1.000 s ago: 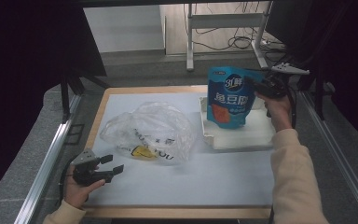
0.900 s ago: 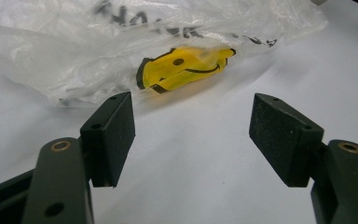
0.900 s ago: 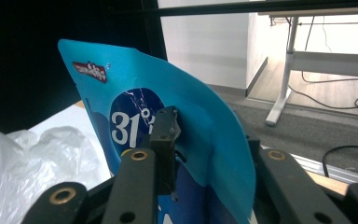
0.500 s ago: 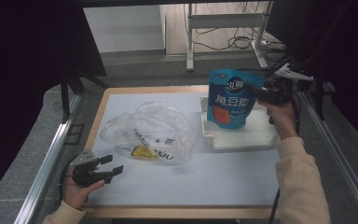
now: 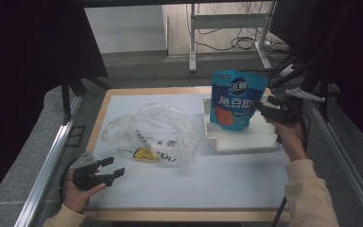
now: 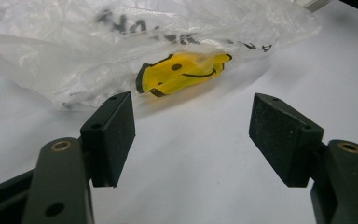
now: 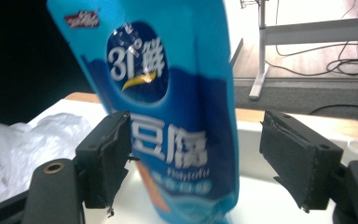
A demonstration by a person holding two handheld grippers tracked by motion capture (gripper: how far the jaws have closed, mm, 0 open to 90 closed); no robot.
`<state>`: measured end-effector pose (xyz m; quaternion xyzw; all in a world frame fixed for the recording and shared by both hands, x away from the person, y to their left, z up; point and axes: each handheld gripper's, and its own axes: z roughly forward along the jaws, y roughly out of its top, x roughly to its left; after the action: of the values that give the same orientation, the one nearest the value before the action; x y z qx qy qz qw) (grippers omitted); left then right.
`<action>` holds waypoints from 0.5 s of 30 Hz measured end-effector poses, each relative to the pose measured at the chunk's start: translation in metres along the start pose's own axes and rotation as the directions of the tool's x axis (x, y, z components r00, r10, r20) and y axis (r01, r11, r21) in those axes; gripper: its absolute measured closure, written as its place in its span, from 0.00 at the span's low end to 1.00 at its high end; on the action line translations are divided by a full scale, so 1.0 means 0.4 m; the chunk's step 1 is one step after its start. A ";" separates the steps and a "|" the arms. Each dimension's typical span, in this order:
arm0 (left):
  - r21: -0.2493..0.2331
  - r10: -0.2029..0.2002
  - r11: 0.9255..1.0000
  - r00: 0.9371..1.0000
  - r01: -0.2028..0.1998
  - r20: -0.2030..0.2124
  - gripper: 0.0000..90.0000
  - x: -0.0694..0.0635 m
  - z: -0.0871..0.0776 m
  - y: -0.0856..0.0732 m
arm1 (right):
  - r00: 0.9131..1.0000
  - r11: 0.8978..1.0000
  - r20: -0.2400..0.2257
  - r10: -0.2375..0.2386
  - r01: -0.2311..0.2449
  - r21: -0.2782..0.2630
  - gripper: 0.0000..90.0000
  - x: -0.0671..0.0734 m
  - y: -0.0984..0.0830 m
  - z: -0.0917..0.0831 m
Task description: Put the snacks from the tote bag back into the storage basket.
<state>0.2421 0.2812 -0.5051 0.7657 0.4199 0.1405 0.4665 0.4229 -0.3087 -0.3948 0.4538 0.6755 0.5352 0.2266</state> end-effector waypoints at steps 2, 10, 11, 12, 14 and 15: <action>0.002 0.001 1.000 1.000 -0.001 -0.001 0.35 -0.001 0.001 0.000 | 1.000 1.000 -0.003 -0.021 0.021 0.014 0.28 0.009 -0.017 -0.011; 0.005 0.003 1.000 1.000 -0.003 -0.005 0.35 -0.003 0.002 0.000 | 0.995 0.996 -0.062 -0.081 0.083 0.041 0.28 0.068 -0.079 -0.053; 0.006 0.003 1.000 1.000 -0.003 -0.006 0.35 -0.003 0.003 0.000 | 0.993 0.995 -0.073 -0.089 0.092 0.043 0.28 0.077 -0.088 -0.058; 0.004 0.003 1.000 1.000 -0.003 -0.007 0.35 -0.004 0.003 -0.001 | 0.992 0.994 -0.083 -0.094 0.098 0.047 0.28 0.086 -0.097 -0.062; 0.005 0.003 1.000 1.000 -0.003 -0.008 0.35 -0.004 0.002 0.000 | 0.989 0.993 -0.101 -0.104 0.110 0.050 0.28 0.103 -0.114 -0.068; 0.006 0.004 1.000 1.000 -0.004 -0.008 0.35 -0.004 0.002 0.000 | 0.988 0.992 -0.113 -0.106 0.113 0.057 0.28 0.112 -0.123 -0.070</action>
<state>0.2417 0.2795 -0.5054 0.7674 0.4207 0.1434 0.4622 0.3605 -0.2855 -0.4234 0.3928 0.7275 0.5244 0.2039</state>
